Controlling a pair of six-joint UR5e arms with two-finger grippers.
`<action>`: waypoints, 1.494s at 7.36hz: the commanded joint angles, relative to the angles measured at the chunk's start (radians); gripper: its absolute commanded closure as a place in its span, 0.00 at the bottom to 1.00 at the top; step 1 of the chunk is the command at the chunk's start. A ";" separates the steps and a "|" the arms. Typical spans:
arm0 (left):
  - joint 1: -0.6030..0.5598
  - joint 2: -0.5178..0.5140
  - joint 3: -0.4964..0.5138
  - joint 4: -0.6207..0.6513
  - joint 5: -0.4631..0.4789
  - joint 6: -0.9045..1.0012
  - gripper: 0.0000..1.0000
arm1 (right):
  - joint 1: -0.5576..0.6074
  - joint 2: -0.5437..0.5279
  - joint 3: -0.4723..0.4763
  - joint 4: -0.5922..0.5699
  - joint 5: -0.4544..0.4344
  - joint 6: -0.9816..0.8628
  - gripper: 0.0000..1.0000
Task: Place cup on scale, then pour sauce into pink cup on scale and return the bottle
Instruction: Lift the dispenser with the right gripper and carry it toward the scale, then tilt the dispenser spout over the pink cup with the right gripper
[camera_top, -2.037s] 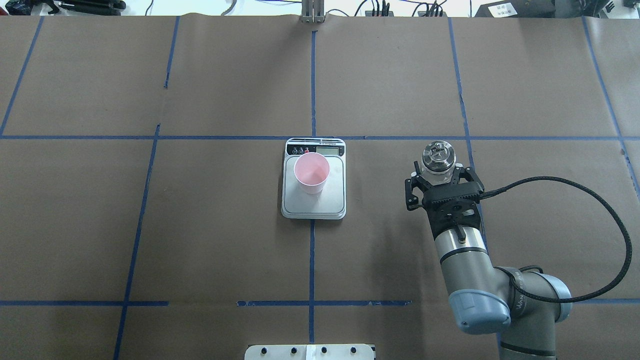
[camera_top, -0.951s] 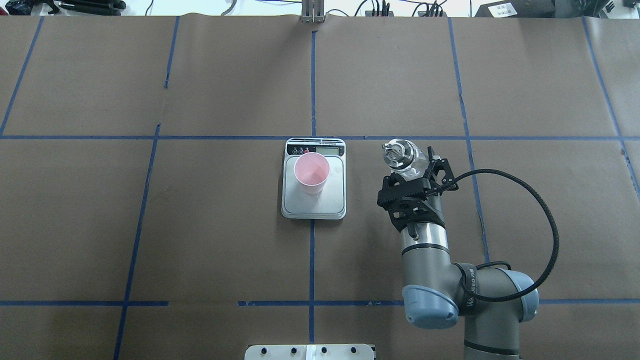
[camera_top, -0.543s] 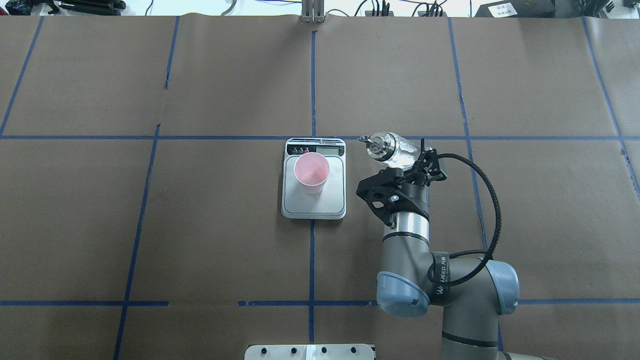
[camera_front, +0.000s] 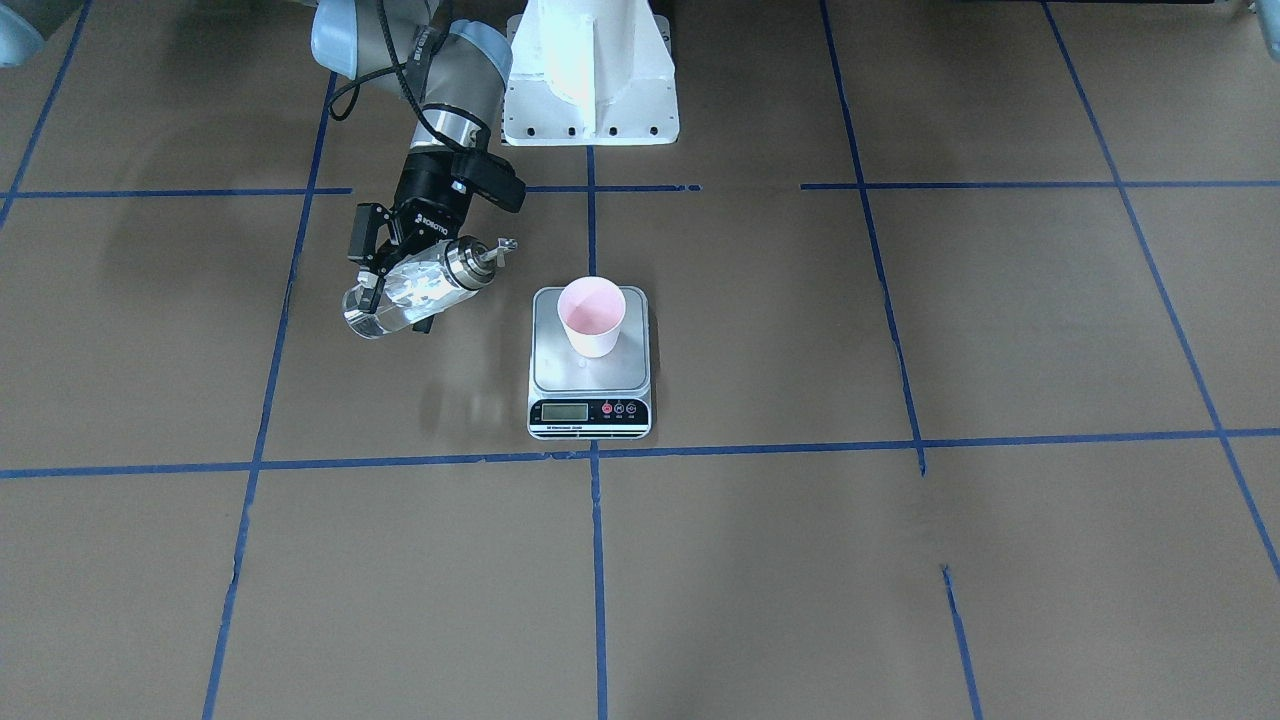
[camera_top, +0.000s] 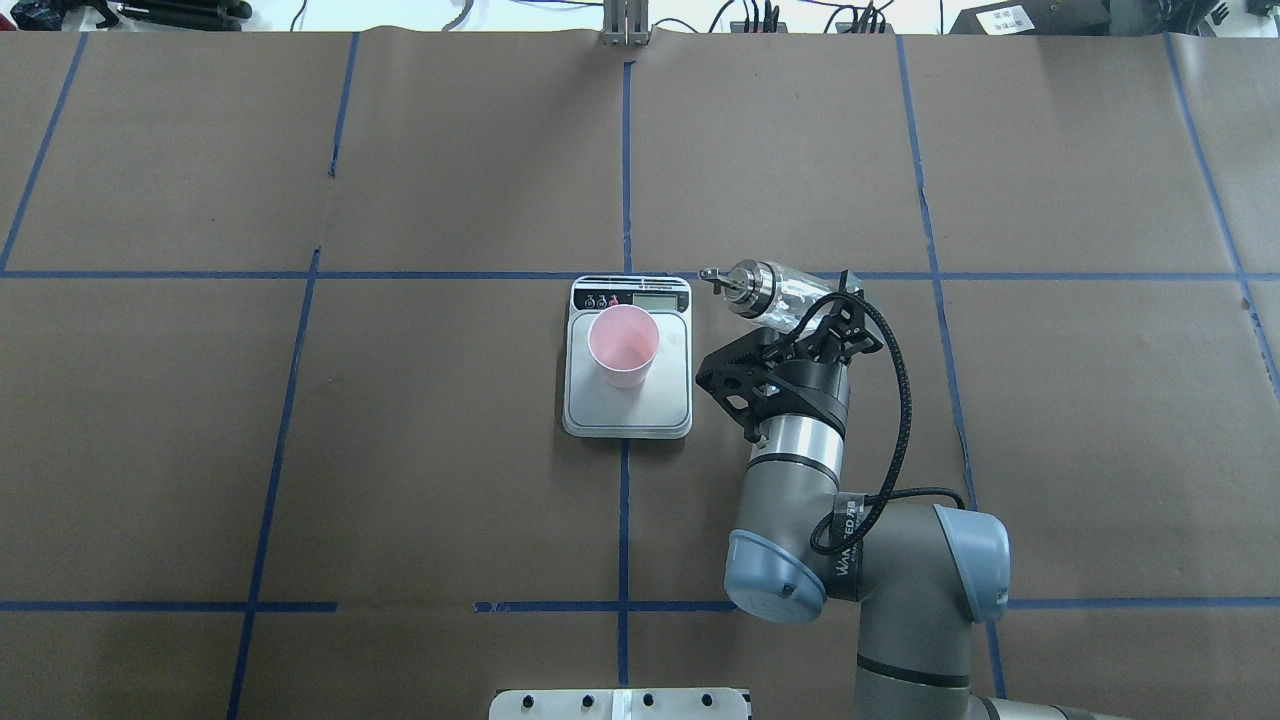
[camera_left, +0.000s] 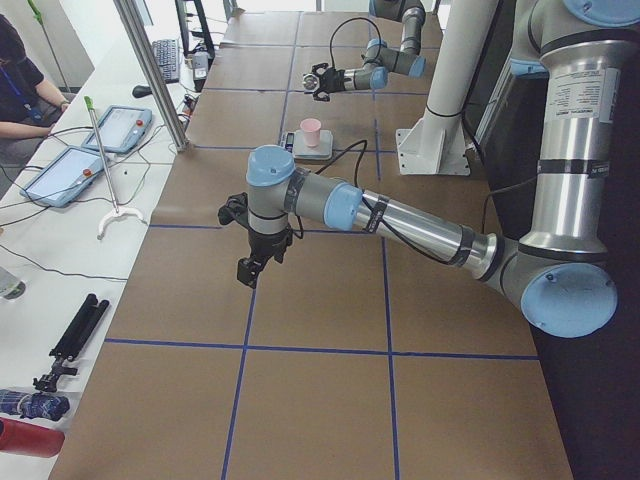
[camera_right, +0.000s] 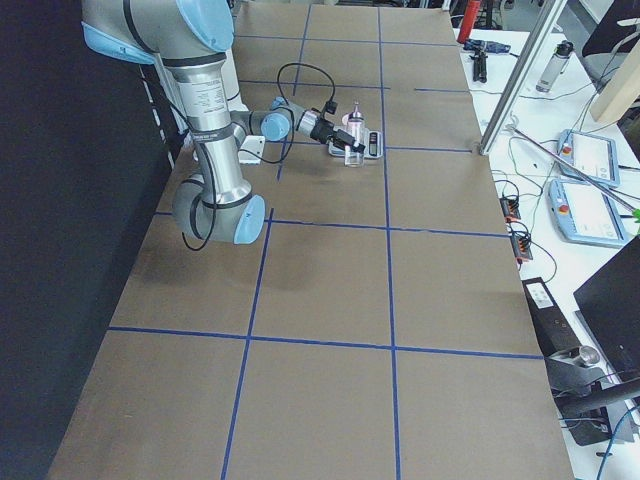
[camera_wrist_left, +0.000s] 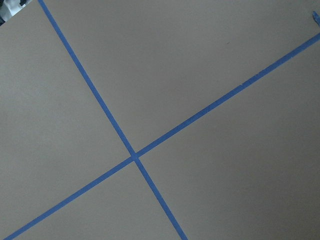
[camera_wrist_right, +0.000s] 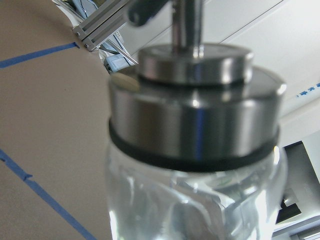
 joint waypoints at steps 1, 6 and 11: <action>0.000 0.003 0.001 0.000 -0.001 0.000 0.00 | -0.003 0.062 -0.002 -0.144 0.002 0.001 1.00; -0.002 0.008 0.004 0.000 -0.016 0.000 0.00 | -0.009 0.113 -0.074 -0.241 -0.001 0.001 1.00; 0.000 0.008 0.016 0.000 -0.029 0.000 0.00 | -0.008 0.113 -0.097 -0.287 -0.043 0.002 1.00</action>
